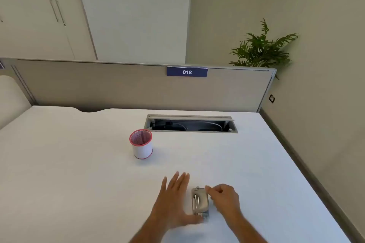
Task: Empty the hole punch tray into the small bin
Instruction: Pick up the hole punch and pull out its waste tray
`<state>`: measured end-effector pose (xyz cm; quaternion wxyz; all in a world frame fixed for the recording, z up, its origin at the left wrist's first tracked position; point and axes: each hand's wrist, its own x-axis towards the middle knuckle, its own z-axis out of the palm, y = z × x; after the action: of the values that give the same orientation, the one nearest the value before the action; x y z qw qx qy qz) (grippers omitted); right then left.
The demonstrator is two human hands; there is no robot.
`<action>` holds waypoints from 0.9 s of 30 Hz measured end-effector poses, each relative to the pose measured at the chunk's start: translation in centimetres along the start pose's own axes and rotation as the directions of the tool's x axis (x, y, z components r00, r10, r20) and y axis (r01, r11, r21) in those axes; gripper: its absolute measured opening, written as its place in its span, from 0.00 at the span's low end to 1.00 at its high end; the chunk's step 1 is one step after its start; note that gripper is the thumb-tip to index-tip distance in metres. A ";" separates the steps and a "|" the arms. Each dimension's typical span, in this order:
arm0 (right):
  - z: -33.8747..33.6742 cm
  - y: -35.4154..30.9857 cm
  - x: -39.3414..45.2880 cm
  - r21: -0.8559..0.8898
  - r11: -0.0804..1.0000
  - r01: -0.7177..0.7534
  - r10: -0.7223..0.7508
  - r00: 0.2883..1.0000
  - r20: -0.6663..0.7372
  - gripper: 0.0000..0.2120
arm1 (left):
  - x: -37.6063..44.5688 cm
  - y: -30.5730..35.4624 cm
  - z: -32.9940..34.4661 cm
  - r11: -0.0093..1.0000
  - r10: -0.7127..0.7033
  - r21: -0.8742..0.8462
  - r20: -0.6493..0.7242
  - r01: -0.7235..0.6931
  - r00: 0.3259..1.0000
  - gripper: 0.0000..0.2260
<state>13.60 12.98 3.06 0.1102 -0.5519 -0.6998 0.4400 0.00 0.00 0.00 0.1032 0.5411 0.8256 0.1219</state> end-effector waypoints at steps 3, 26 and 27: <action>0.0 0.9 0.0 0.148 0.983 -0.111 0.095 0.989 0.111 0.15 | 0.1 0.7 0.9 0.999 0.025 -0.031 0.095 -0.023 0.995 0.62; -0.9 -2.9 -2.2 0.358 0.913 -0.194 0.051 0.927 0.372 0.11 | 0.4 -0.5 -0.9 0.871 0.053 -0.485 -0.062 -0.076 0.997 0.49; -1.0 -3.2 -2.3 0.400 0.896 -0.190 0.042 0.936 0.350 0.10 | 0.4 -0.4 -1.6 0.870 0.050 -0.486 -0.086 -0.085 0.995 0.49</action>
<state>12.92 11.48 6.72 0.0822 -0.4734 -0.5598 0.6751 -0.99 0.05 1.36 0.2032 0.5213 0.7517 0.3492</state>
